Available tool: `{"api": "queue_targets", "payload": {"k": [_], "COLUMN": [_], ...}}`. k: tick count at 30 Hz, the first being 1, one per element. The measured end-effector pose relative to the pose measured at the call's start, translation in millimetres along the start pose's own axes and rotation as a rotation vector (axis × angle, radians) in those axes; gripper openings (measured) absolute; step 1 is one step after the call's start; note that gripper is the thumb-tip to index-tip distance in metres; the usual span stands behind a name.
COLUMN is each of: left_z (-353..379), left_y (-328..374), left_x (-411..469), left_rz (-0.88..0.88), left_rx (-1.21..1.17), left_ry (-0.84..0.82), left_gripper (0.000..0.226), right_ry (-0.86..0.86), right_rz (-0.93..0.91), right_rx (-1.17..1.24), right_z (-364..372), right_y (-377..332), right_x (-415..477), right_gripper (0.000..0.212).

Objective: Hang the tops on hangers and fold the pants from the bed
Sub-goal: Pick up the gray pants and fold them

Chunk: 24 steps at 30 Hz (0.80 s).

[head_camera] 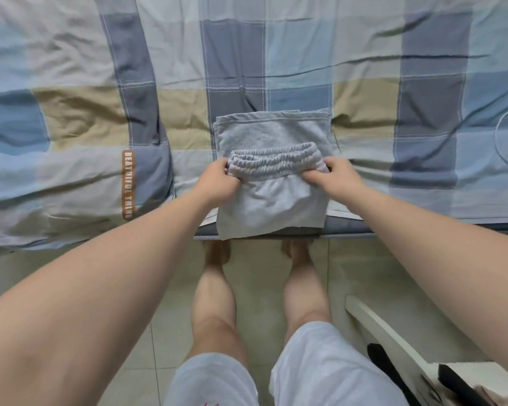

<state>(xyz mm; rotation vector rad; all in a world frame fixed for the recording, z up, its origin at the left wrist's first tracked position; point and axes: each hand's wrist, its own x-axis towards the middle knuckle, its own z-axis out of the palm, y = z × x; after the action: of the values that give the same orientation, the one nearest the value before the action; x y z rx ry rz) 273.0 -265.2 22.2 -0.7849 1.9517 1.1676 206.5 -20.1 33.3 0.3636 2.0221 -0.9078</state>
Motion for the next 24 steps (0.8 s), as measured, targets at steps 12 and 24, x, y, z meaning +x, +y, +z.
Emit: {"api": "queue_targets", "payload": {"k": [12,24], "left_z": [13,44], "left_y": [-3,-50], "left_x": [82,72], "left_rz": [-0.061,-0.197], "left_rx": [0.023,-0.240], "left_ry": [0.441,0.260], "left_gripper": [0.069,0.094], "right_ry": [0.387,0.198], "right_rz": [0.021,0.086], "right_rx": [0.041,0.204], "right_z": [7,52], "right_y": [15,62], "right_x": [92,83], "right_gripper": [0.057,0.097]}}
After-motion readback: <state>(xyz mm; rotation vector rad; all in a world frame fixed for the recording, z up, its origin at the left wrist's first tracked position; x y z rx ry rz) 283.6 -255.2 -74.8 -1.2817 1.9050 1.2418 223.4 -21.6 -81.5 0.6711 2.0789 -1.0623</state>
